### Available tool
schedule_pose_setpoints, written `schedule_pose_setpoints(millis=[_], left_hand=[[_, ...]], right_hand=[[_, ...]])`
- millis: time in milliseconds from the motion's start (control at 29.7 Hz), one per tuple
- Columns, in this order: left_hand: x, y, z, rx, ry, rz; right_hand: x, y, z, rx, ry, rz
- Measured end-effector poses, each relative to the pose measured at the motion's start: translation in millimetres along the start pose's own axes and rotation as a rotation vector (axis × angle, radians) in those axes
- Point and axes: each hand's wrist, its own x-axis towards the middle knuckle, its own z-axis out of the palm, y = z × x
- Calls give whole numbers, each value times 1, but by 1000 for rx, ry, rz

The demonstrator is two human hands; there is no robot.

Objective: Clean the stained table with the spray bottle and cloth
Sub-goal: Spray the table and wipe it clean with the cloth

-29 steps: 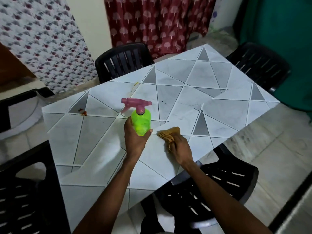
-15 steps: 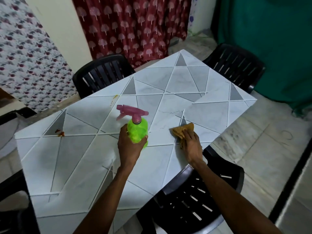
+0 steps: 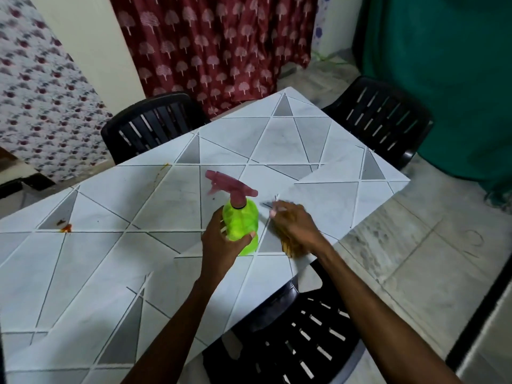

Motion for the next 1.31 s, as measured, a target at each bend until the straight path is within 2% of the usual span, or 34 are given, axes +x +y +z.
schedule_pose_setpoints(millis=[34, 67, 101, 202, 303, 438, 539, 607, 674, 742, 843, 978, 1112, 1315], left_hand=[[1, -1, -1, -9, -34, -1], [1, -2, -3, -8, -70, -2], [1, -3, -7, -4, -104, 1], [-1, -4, -19, 6, -200, -5], [-3, -11, -38, -17, -250, -43], [5, -29, -69, -112, -389, -77], [18, -46, -93, -172, -519, -79], [33, -63, -115, -194, -606, -124], [52, -82, -137, -77, -644, -134], [74, -107, -159, 124, -529, -138], [110, -150, -198, 437, -269, -146], [131, -185, -234, 769, -220, -151], [136, -208, -254, 784, -234, -153], [122, -229, -276, 766, -164, -148]], right_hand=[[-3, -21, -3, 314, -96, -11], [-3, -38, -4, 495, -217, -54], [-1, -53, -3, 535, -315, -118], [7, -95, 12, 344, -523, -302], [13, -117, 41, 151, -622, -413], [20, -126, 83, 350, -512, -267], [24, -133, 118, 330, -410, -281], [25, -143, 145, 357, -256, -235], [27, -151, 166, 353, -76, -137], [34, -153, 179, 316, 52, -15], [60, -150, 196, 275, 128, 176], [98, -141, 208, 320, 154, 376], [128, -143, 222, 343, 155, 445], [147, -173, 262, 363, 16, 377]])
